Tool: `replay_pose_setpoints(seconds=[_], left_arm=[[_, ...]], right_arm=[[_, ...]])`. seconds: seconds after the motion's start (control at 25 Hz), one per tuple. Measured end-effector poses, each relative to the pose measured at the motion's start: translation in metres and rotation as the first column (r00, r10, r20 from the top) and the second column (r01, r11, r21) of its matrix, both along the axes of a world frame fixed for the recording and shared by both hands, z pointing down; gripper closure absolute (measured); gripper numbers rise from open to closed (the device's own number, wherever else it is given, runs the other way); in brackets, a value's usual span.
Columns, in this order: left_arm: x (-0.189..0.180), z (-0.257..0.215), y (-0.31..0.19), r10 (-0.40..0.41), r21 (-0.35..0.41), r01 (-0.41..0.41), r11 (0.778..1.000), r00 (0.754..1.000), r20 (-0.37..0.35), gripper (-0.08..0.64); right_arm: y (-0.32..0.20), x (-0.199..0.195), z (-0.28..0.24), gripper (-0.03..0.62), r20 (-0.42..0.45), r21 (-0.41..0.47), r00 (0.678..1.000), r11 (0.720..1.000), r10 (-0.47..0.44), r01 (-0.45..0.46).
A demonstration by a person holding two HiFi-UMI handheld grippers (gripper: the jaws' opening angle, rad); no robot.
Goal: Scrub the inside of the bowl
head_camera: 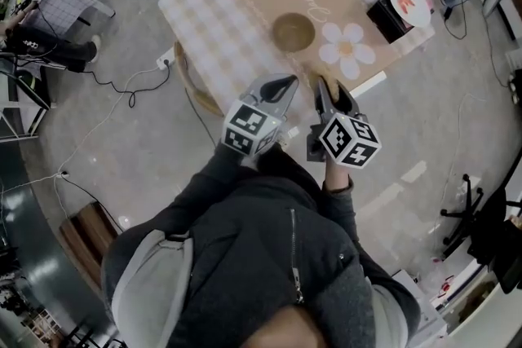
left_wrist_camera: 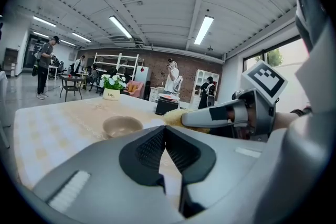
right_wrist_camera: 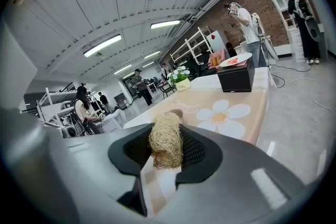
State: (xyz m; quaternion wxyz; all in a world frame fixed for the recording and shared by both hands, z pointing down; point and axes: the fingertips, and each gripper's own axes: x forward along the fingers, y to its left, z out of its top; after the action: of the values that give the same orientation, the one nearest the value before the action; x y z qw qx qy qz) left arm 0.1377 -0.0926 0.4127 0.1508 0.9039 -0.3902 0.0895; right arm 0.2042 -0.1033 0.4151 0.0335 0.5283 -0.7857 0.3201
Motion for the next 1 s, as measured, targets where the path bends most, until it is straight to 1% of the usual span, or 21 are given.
replay_pose_setpoints(seconds=[0.2,0.48,0.6,0.72,1.0], left_arm=[[-0.008,0.003,-0.021,-0.033,0.014,0.033,0.999,0.999,0.016,0.549],[-0.014,0.004,-0.044,-0.035,0.042,0.034,0.999,0.999,0.033,0.547],[-0.017,0.001,-0.054,-0.040,0.047,0.038,0.998,0.998,0.040,0.526],[-0.019,0.002,-0.060,-0.034,0.043,0.032,0.999,0.998,0.051,0.482],[-0.022,0.005,-0.071,-0.018,0.055,0.014,0.998,0.997,0.077,0.463]], right_arm=[[-0.022,0.001,0.007,0.469,0.015,-0.012,1.000,1.000,-0.025,0.025],[-0.045,0.000,0.017,0.468,0.047,-0.031,0.998,0.999,-0.043,0.045],[-0.053,0.001,0.018,0.469,0.065,-0.046,0.997,0.998,-0.048,0.051],[-0.058,0.001,0.017,0.468,0.075,-0.049,0.996,0.998,-0.048,0.051],[-0.062,0.002,0.017,0.468,0.086,-0.050,0.996,0.998,-0.029,0.034]])
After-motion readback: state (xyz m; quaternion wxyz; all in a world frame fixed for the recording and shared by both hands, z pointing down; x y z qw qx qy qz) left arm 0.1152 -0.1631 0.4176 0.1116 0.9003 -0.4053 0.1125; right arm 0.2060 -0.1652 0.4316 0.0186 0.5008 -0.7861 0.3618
